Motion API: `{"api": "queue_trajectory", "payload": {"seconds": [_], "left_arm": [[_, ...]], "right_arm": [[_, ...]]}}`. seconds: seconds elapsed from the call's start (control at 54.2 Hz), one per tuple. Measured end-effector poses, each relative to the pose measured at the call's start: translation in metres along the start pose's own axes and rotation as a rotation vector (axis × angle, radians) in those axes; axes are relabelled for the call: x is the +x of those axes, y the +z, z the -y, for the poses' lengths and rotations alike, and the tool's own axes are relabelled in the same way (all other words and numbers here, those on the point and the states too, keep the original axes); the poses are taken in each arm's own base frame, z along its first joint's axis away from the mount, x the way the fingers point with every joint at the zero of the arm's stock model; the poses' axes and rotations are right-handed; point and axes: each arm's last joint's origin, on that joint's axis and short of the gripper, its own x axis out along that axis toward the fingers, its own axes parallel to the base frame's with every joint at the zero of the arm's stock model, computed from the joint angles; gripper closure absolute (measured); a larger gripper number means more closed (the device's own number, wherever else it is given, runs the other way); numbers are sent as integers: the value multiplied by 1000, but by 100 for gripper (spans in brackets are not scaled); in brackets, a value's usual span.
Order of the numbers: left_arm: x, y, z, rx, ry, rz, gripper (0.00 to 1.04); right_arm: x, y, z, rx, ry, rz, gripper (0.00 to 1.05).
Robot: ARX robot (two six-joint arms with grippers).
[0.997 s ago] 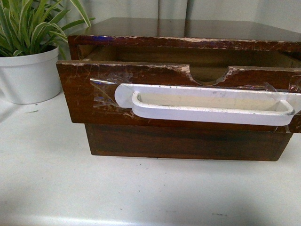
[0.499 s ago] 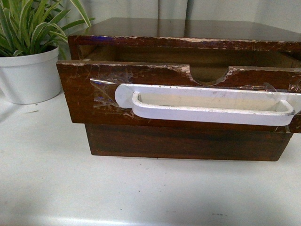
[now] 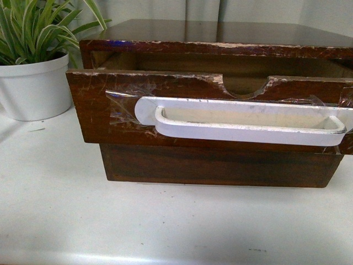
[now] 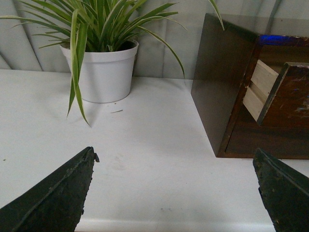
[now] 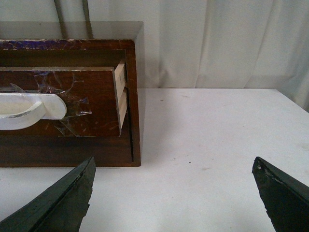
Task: Open drawer
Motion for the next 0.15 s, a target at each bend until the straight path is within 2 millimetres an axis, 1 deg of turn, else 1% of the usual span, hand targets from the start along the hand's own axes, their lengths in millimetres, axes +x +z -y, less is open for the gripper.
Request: {"api": "queue_trajectory", "payload": {"seconds": [0.148], "left_arm": [[0, 0, 0, 0, 0, 0, 6]], "right_arm": [[0, 0, 0, 0, 0, 0, 9]]}}
